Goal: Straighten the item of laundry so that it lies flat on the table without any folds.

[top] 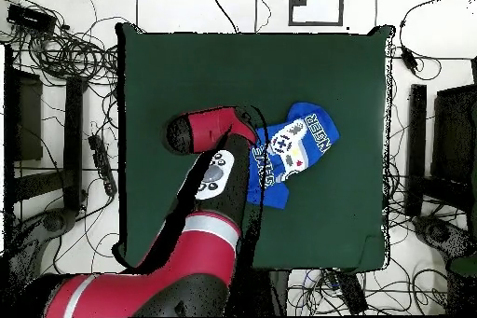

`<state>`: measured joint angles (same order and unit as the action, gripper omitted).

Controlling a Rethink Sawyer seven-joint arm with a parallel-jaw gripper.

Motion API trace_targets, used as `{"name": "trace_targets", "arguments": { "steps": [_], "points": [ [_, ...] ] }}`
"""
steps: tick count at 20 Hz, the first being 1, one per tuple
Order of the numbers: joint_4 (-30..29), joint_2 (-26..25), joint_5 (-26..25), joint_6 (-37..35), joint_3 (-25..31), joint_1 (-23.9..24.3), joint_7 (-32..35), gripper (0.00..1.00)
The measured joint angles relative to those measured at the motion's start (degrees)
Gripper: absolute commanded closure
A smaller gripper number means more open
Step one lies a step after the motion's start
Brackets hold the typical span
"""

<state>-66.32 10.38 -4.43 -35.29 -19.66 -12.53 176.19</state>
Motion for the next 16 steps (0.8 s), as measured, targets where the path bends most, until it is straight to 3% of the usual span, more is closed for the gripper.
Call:
{"name": "trace_targets", "arguments": {
  "steps": [16],
  "points": [
    [4.65,-0.02,-0.11,-3.18,-0.01,-1.3,0.0,1.0]
  ]
}}
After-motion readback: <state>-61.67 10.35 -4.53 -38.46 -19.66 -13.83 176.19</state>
